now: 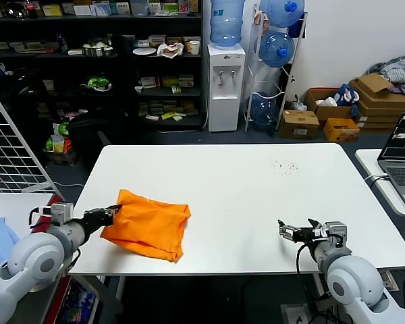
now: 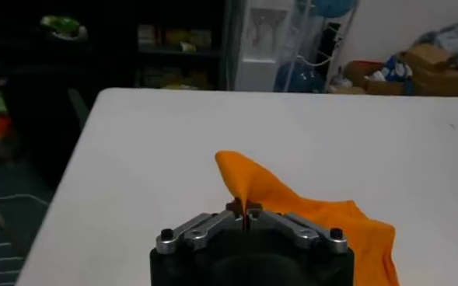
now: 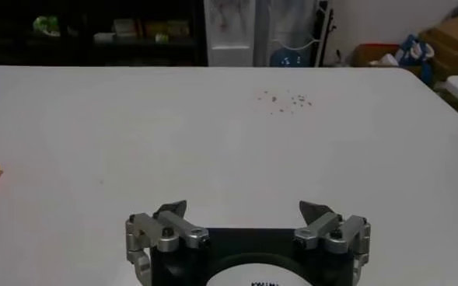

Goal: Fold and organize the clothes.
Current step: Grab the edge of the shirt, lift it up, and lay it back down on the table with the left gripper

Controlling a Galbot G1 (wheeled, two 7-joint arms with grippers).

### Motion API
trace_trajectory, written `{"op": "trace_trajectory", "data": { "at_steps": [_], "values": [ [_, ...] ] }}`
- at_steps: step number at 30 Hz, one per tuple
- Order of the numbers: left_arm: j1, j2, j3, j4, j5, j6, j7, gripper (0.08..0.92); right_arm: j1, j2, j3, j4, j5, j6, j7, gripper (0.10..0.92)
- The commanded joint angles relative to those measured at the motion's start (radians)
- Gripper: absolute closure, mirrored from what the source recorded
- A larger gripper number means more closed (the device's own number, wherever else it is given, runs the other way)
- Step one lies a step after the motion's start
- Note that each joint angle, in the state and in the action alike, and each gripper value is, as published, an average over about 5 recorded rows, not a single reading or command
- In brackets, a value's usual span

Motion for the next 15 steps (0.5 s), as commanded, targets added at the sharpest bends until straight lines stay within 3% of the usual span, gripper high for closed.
{"op": "trace_trajectory", "data": {
  "at_steps": [1, 8, 15],
  "values": [
    [0.217, 0.111, -0.302, -0.067, 0.011, 0.004, -0.156, 0.893, 0.015, 0.003, -0.015, -0.01, -0.07, 0.032, -0.046, 0.104],
    [0.244, 0.204, -0.339, -0.007, -0.055, 0.028, -0.199, 0.893, 0.03, 0.018, -0.031, -0.035, -0.09, 0.052, -0.068, 0.104],
    [0.172, 0.256, -0.286, -0.006, -0.153, 0.047, -0.248, 0.893, 0.032, 0.027, -0.04, -0.046, -0.098, 0.059, -0.075, 0.104]
  ]
}}
